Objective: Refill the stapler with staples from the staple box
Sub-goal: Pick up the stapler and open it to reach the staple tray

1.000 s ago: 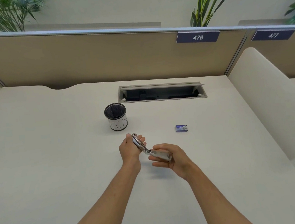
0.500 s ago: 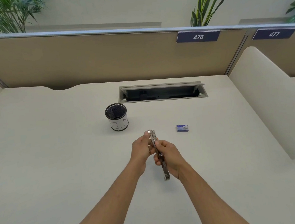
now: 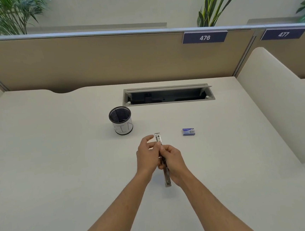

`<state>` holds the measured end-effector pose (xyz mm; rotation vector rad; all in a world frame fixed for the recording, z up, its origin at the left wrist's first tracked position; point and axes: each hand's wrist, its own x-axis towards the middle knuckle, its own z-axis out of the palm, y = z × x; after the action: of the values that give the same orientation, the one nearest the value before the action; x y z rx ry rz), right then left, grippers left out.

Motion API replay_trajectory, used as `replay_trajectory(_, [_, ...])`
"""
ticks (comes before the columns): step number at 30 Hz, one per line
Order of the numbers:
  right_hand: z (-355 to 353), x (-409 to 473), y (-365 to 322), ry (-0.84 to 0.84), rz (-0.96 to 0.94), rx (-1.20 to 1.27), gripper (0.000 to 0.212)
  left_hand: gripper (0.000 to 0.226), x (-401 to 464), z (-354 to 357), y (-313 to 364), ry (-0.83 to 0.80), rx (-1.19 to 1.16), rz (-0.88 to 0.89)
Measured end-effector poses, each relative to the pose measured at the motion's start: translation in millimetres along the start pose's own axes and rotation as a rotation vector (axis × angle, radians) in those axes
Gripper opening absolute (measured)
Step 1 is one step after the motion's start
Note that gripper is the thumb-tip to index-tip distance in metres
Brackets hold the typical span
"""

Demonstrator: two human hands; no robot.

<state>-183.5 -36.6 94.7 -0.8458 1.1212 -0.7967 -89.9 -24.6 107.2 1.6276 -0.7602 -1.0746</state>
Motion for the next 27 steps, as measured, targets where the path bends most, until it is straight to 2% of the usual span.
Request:
replay_trajectory(6, [1.0,-2.2,2.1,-0.021,0.013,0.012,0.028,0.032,-1.0,-2.6,-0.2,-0.001,0.203,0.176])
replay_trajectory(11, [0.2,-2.7,0.5,-0.001,0.021,0.016,0.028,0.032,1.6,-4.2,-1.9,-0.008,0.303,0.228])
replay_trajectory(20, [0.7,-3.6,-2.7,0.012,0.052,0.116,0.023,0.011,6.6,-3.1,-6.1,0.002,0.386,0.357])
replay_trajectory(27, [-3.4,-2.9,-2.6,0.009,0.07,0.181,0.02,0.011,2.3,-5.4,-7.2,-0.021,0.408,0.522])
